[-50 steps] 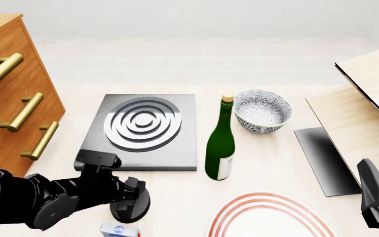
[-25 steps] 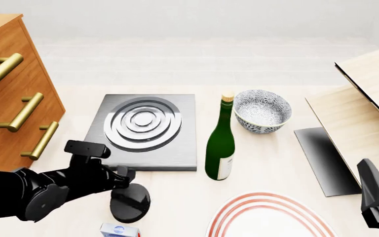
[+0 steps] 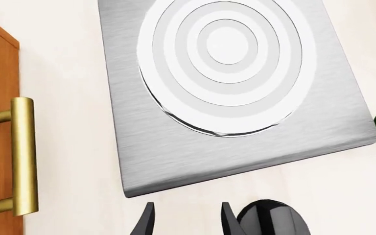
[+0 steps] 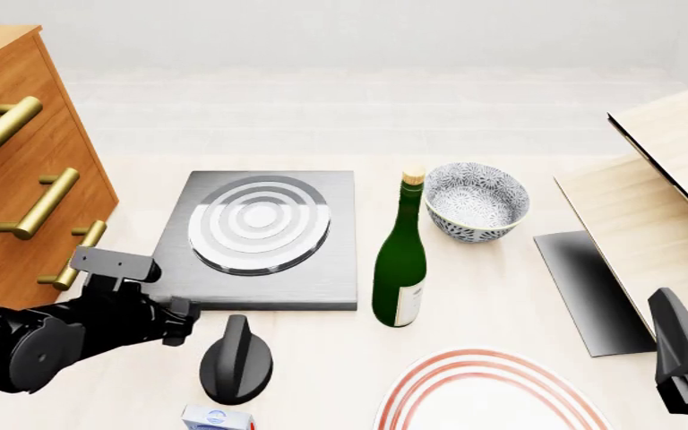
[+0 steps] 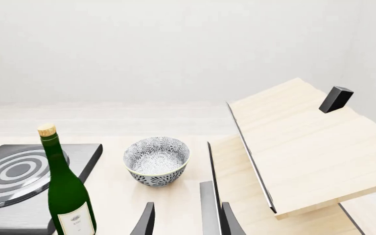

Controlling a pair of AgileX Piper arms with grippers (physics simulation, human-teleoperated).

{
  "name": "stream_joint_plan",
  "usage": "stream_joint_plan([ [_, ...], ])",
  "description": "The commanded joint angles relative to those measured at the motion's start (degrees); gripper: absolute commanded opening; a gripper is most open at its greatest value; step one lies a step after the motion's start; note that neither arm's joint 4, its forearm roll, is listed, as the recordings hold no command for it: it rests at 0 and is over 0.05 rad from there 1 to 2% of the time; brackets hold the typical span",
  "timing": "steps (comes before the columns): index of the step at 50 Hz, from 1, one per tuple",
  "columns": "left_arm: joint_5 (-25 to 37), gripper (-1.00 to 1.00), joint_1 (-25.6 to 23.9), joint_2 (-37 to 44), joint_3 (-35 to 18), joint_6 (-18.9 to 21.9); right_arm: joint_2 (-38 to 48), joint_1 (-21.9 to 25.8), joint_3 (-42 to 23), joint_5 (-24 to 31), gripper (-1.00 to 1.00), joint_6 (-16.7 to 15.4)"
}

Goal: Turn on the stove.

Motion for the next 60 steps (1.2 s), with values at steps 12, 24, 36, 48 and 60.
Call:
stream_joint_plan([
  [12,9.98,1.00,0.33,-12.47,-2.26,0.96,0.00,0.01,0.00,0.00,1.00,0.00],
  [24,12.03,1.00,-1.96,-19.79,-1.36,-2.44,0.00,0.00,0.00,0.00,1.00,-0.01],
  [36,13.33,1.00,-6.33,-26.96,-2.15,-5.12,0.00,0.00,0.00,0.00,1.00,0.00],
  [48,12.09,1.00,-12.48,-35.52,-2.05,-1.74,0.01,0.01,0.00,0.01,1.00,-0.02],
  [60,8.49,1.00,-17.05,-42.24,0.00,1.31,0.00,0.01,0.00,0.00,1.00,0.01],
])
